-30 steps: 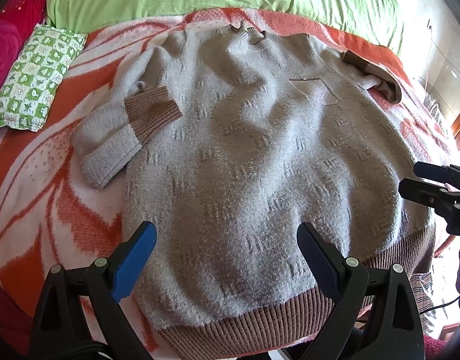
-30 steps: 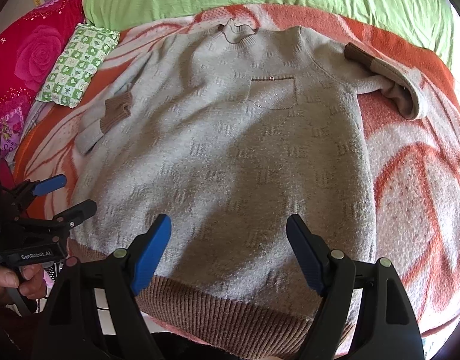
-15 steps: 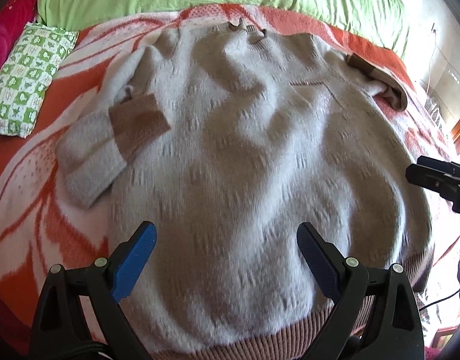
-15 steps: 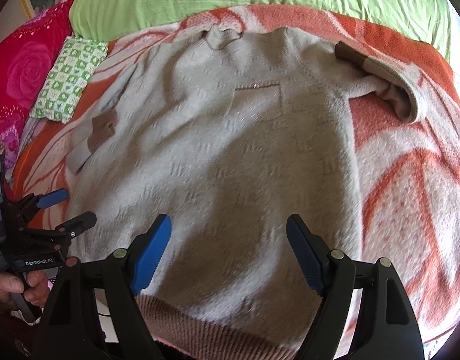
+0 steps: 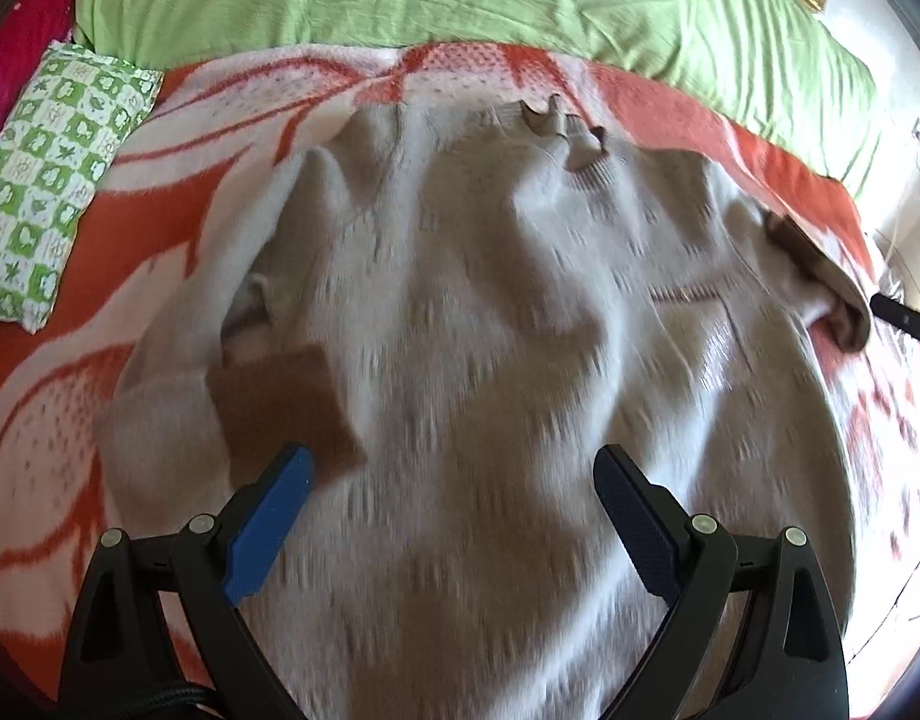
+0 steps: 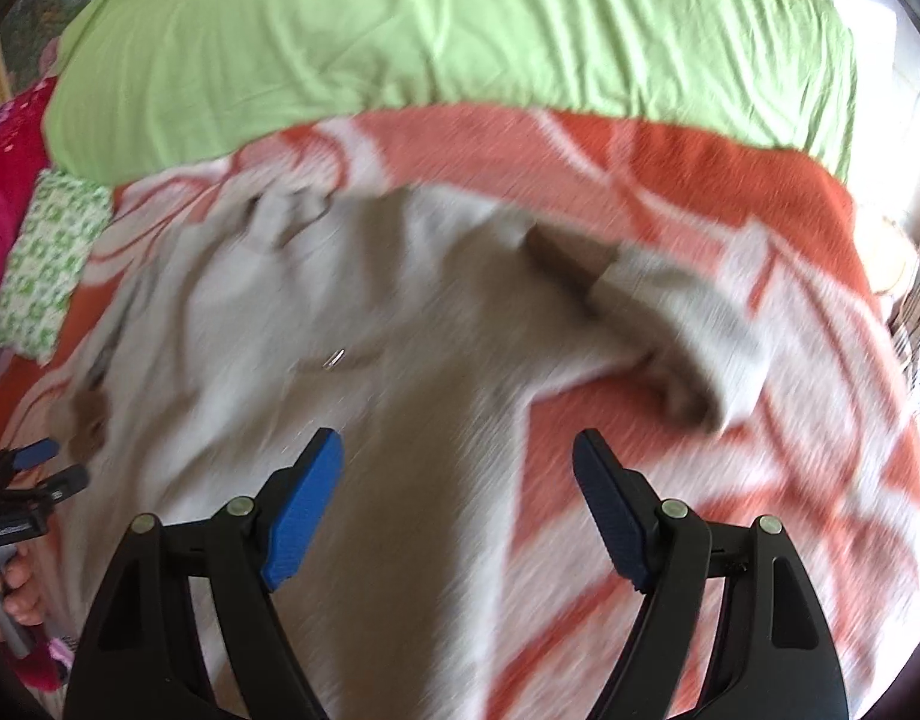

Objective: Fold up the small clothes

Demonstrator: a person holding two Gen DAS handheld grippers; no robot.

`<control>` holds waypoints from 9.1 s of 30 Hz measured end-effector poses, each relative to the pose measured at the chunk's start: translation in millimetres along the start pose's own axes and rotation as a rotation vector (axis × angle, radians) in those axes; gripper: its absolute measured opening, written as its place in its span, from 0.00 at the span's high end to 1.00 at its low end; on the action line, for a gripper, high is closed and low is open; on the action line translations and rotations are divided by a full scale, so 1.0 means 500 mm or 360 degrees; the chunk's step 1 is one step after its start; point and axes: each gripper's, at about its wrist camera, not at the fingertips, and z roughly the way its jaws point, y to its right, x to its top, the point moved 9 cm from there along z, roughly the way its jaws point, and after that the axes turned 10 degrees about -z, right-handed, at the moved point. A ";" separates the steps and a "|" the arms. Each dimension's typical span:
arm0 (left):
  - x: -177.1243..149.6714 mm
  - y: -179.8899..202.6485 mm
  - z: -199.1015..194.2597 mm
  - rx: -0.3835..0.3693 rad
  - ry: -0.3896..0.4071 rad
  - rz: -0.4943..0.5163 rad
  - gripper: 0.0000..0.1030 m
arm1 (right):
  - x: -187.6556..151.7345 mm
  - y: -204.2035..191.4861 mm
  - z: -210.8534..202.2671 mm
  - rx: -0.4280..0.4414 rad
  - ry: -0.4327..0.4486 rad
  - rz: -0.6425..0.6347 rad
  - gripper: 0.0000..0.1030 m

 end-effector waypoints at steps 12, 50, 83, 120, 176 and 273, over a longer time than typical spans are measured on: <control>0.104 0.014 0.131 0.0037 -0.0117 -0.0072 0.08 | 0.085 0.136 0.217 -0.0210 -0.0256 -0.0214 0.60; 0.174 0.069 0.270 -0.0422 -0.0361 -0.0498 0.80 | 0.098 -0.170 0.106 0.0752 0.0004 0.0219 0.52; 0.140 -0.044 0.191 -0.0292 -0.0222 -0.0445 0.92 | 0.132 0.076 0.268 0.0432 -0.0113 0.0470 0.92; 0.007 -0.172 -0.022 -0.0088 -0.0140 -0.0442 0.36 | 0.032 -0.100 0.123 0.0545 -0.0054 0.0244 0.51; 0.031 -0.098 0.077 0.0257 -0.0087 0.0143 0.59 | -0.006 -0.143 0.195 0.0518 -0.0164 0.0384 0.50; -0.007 -0.217 0.045 0.0076 -0.0182 -0.0594 0.46 | 0.196 -0.424 0.185 0.0897 0.0033 0.0046 0.39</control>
